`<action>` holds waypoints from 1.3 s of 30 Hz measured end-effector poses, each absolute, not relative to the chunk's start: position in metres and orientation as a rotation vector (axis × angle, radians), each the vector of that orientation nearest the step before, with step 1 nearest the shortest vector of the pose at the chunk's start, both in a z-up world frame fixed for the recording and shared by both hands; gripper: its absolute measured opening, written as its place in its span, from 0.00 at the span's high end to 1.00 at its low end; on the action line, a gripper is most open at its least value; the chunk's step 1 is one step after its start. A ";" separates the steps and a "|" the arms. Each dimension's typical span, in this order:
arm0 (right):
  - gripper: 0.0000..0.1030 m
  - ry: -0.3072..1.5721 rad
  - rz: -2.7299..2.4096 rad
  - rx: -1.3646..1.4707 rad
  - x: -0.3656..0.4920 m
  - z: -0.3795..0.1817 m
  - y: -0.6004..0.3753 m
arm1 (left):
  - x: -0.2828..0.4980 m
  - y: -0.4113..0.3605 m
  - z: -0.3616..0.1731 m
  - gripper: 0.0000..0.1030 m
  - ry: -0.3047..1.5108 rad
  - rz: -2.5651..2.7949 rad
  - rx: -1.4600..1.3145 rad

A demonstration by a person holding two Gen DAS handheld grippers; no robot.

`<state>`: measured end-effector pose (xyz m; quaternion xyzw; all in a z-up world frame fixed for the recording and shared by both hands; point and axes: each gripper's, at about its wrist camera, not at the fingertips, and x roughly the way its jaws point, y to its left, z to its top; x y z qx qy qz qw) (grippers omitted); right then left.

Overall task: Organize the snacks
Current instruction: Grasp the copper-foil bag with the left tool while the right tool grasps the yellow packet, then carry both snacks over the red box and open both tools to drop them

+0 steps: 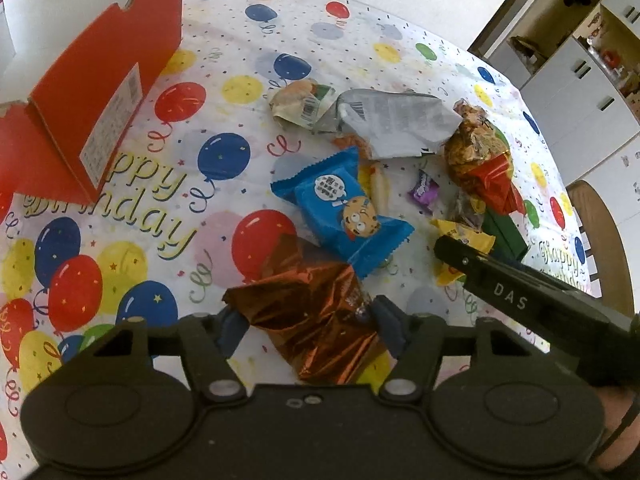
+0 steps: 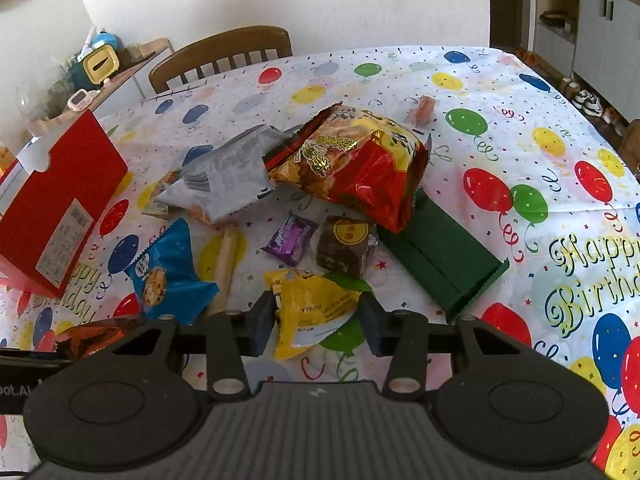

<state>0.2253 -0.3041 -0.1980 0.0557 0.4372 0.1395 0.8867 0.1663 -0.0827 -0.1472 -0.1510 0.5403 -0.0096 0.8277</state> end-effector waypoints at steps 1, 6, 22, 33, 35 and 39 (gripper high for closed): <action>0.59 0.908 0.293 0.117 0.225 -0.198 -0.304 | 0.166 -0.082 -0.147 0.39 1.146 -0.018 -0.322; 0.61 0.894 0.305 0.114 0.220 -0.195 -0.306 | 0.164 -0.085 -0.145 0.45 1.134 -0.015 -0.294; 0.61 0.842 0.376 0.079 0.192 -0.157 -0.304 | 0.148 -0.077 -0.130 0.57 1.098 -0.019 -0.310; 0.61 0.790 0.415 0.034 0.169 -0.113 -0.275 | 0.132 -0.053 -0.093 0.57 1.019 -0.027 -0.276; 0.61 0.781 0.414 0.029 0.166 -0.105 -0.267 | 0.132 -0.045 -0.086 0.57 1.004 -0.035 -0.269; 0.61 0.766 0.425 0.014 0.162 -0.088 -0.246 | 0.133 -0.026 -0.071 0.57 0.979 -0.051 -0.275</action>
